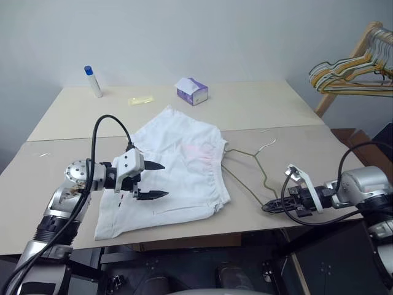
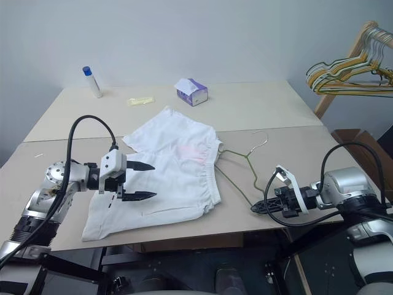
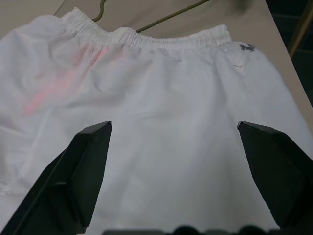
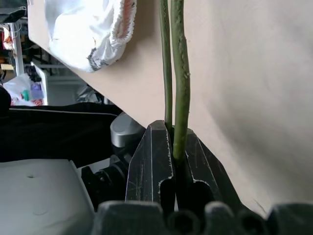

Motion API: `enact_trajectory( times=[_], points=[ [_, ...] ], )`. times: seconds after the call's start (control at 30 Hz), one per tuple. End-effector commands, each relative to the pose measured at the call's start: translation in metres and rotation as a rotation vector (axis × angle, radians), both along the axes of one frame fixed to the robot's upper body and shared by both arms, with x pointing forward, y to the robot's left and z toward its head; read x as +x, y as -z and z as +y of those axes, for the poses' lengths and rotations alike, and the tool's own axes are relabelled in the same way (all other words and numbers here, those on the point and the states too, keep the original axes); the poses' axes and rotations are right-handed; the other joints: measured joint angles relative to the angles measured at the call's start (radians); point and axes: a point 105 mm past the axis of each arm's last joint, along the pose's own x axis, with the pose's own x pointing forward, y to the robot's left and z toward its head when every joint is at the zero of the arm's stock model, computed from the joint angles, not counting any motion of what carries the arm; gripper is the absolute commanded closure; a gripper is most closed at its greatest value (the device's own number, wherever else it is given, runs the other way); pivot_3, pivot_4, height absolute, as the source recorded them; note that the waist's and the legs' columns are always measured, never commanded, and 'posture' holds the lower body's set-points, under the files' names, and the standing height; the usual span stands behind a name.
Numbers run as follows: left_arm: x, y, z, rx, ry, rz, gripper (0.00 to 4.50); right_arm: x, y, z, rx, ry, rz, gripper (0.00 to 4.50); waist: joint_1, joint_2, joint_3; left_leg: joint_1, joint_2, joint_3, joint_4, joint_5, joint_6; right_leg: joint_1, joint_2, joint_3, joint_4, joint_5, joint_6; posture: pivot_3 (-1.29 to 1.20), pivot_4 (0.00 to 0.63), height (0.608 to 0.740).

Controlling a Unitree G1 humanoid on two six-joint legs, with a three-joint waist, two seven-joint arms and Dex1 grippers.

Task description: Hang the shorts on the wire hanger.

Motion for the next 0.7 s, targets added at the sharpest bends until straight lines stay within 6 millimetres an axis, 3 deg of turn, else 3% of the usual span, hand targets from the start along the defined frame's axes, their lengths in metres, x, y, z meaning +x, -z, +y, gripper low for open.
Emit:
enact_trajectory(
  times=[0.03, 0.27, 0.43, 0.53, 0.7],
  points=[
    [0.002, -0.008, -0.004, -0.002, 0.015, -0.050, 0.03, 0.015, -0.007, 0.001, 0.004, 0.001, -0.048, 4.50, 0.000, 0.000, 0.000, 0.000, 0.000, 0.000, 0.000, 0.000, 0.000, 0.000, 0.000, 0.000, 0.000, 0.000, 0.000, -0.11, 0.000, 0.740],
    [0.002, -0.007, -0.006, 0.001, 0.018, -0.055, 0.03, 0.038, 0.004, 0.001, -0.019, 0.070, -0.062, 4.50, 0.001, 0.000, 0.000, 0.000, 0.000, 0.000, 0.000, 0.000, 0.000, 0.000, 0.000, 0.000, 0.001, 0.000, 0.000, -0.10, 0.000, 0.740],
    [0.001, -0.007, -0.005, 0.003, 0.015, -0.058, 0.03, 0.054, -0.008, 0.000, -0.001, 0.110, -0.152, 4.50, 0.001, 0.000, 0.000, 0.000, 0.000, 0.000, 0.000, 0.000, 0.000, 0.000, 0.000, 0.000, 0.001, 0.000, 0.000, -0.09, 0.000, 0.740],
    [0.000, -0.006, -0.004, 0.004, 0.008, -0.058, 0.03, 0.062, -0.020, 0.004, 0.026, 0.130, -0.258, 4.50, 0.001, 0.001, 0.000, 0.000, 0.000, 0.000, 0.000, 0.000, 0.000, 0.000, 0.000, 0.000, 0.001, 0.000, 0.000, -0.10, 0.000, 0.740],
    [0.002, -0.006, -0.003, 0.005, 0.003, -0.066, 0.03, 0.067, -0.024, 0.023, -0.068, 0.026, -0.625, 4.50, 0.002, 0.001, 0.000, 0.000, 0.000, -0.001, 0.000, 0.000, 0.000, 0.000, 0.000, -0.001, 0.002, 0.000, 0.000, -0.11, 0.000, 0.740]
  ],
)
